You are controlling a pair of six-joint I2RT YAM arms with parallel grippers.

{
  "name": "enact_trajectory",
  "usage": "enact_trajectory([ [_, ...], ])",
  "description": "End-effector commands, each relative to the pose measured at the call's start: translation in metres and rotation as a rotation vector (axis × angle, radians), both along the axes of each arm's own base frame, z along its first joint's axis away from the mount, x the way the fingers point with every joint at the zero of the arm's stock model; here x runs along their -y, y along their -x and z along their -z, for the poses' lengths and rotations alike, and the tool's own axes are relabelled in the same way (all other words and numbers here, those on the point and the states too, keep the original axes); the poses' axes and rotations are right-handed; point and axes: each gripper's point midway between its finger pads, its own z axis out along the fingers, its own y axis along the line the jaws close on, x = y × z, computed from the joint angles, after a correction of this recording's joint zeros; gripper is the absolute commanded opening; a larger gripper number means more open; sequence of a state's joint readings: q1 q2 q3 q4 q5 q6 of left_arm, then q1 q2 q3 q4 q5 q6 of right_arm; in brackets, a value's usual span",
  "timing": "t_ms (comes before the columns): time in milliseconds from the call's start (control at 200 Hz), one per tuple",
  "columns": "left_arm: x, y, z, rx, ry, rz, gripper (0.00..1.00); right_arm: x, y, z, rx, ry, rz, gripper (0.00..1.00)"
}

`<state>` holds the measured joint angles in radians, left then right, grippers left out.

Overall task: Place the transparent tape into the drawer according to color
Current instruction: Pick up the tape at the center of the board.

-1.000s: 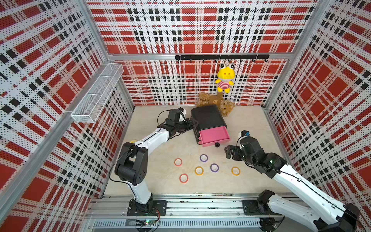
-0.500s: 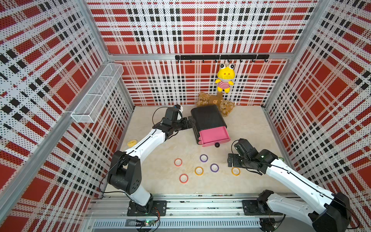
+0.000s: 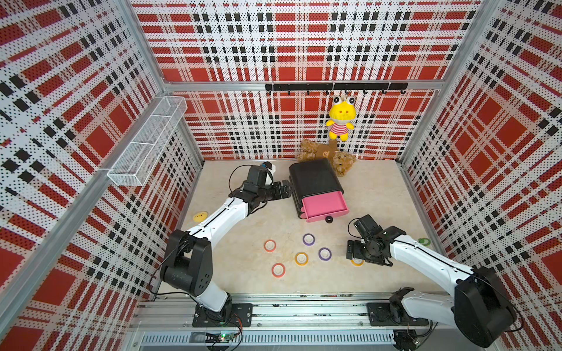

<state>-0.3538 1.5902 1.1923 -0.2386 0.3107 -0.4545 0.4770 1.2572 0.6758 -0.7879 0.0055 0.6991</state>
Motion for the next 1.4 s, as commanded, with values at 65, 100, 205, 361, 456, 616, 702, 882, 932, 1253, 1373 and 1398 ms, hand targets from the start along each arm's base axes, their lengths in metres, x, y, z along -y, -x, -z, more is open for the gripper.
enact_trajectory([
  [65, -0.001, 0.000, -0.008, 0.037, 0.004, 0.022, 0.94, -0.004, -0.009, 0.003, -0.016, 0.013, -0.027, 0.90],
  [100, -0.001, 0.000, -0.008, 0.036, 0.006, 0.024, 0.94, -0.003, -0.010, 0.003, -0.016, 0.018, -0.029, 0.89],
  [205, -0.001, 0.000, -0.009, 0.035, 0.011, 0.027, 0.95, -0.004, -0.012, 0.002, -0.016, 0.018, -0.031, 0.87],
  [361, -0.001, 0.001, -0.010, 0.035, 0.015, 0.030, 0.95, -0.005, -0.013, 0.007, -0.034, 0.022, -0.040, 0.84],
  [456, 0.000, 0.001, -0.009, 0.035, 0.013, 0.032, 0.95, -0.005, -0.012, 0.011, -0.047, 0.028, -0.043, 0.82],
  [616, 0.001, 0.001, -0.009, 0.033, 0.016, 0.038, 0.95, -0.004, -0.009, 0.015, -0.061, 0.031, -0.047, 0.81],
  [702, 0.001, 0.001, -0.009, 0.033, 0.016, 0.037, 0.95, -0.005, -0.008, 0.017, -0.064, 0.028, -0.047, 0.80],
  [882, 0.001, 0.001, -0.010, 0.036, 0.016, 0.038, 0.95, -0.005, -0.003, 0.023, -0.086, 0.026, -0.050, 0.77],
  [932, 0.001, 0.002, -0.010, 0.035, 0.016, 0.039, 0.96, -0.004, -0.002, 0.024, -0.090, 0.029, -0.050, 0.77],
  [1253, 0.002, 0.002, -0.011, 0.038, 0.020, 0.042, 0.96, -0.001, 0.004, 0.027, -0.101, 0.032, -0.049, 0.76],
  [1373, 0.001, 0.002, -0.012, 0.039, 0.018, 0.040, 0.96, -0.002, 0.002, 0.031, -0.103, 0.034, -0.047, 0.73],
  [1398, 0.001, 0.002, -0.011, 0.039, 0.018, 0.039, 0.96, -0.002, 0.003, 0.032, -0.106, 0.036, -0.049, 0.71],
])
